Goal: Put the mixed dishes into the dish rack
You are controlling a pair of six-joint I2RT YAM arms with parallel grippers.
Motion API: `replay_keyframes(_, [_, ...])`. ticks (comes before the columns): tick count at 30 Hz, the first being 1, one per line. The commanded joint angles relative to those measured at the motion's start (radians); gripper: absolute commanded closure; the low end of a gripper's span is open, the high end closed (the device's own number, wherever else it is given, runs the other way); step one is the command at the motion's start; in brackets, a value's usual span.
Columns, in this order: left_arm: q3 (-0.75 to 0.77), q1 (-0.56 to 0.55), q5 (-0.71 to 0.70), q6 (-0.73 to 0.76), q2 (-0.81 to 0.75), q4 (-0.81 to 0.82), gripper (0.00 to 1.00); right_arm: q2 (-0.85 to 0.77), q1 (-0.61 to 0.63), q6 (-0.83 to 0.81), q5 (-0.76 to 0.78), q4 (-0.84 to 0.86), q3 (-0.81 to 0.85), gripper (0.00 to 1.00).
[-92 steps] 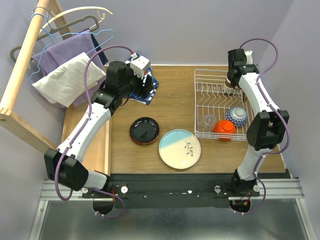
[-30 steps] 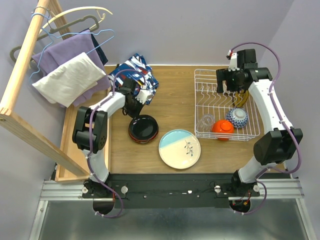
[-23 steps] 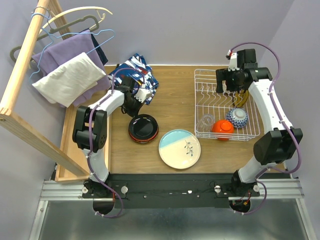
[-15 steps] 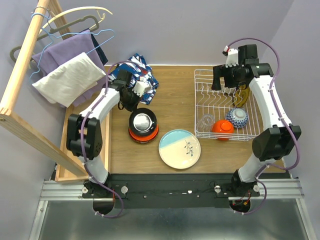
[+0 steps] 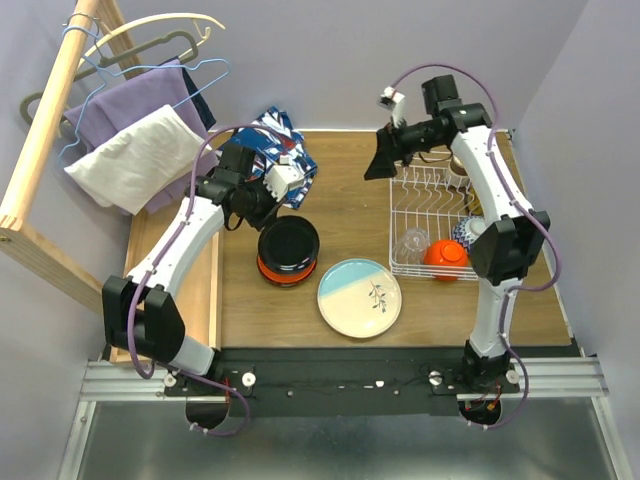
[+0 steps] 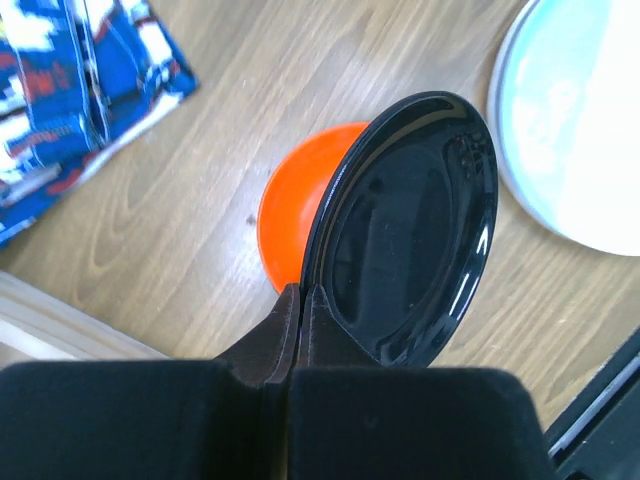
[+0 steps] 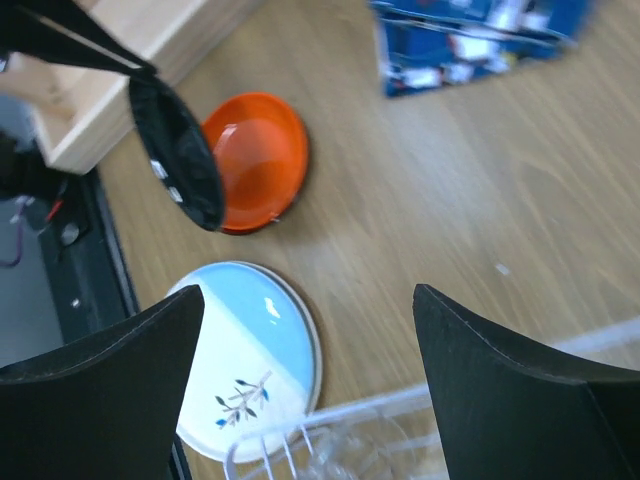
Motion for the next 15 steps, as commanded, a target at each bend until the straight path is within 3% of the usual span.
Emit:
replay_keyframes(1, [0.053, -0.019, 0.092, 0.000, -0.078, 0.009, 1.00, 0.030, 0.125, -0.183, -0.189, -0.066, 0.033, 0.07])
replay_keyframes(5, [0.108, -0.033, 0.119, -0.004, -0.072, -0.002, 1.00, 0.079, 0.174, -0.318, -0.271, -0.161, 0.082, 0.07])
replay_keyframes(9, [0.167, -0.070, 0.117, 0.006, -0.044, -0.009, 1.00, 0.139, 0.187, -0.334, -0.272, -0.174, 0.166, 0.06])
replay_keyframes(12, [0.211, -0.091, 0.119, -0.010, -0.026, -0.006, 1.00, 0.085, 0.202, -0.311, -0.225, -0.056, 0.081, 0.06])
replay_keyframes(15, [0.227, -0.102, 0.122, -0.027, -0.023, 0.011, 1.00, -0.010, 0.213, -0.248, -0.202, 0.091, -0.108, 0.05])
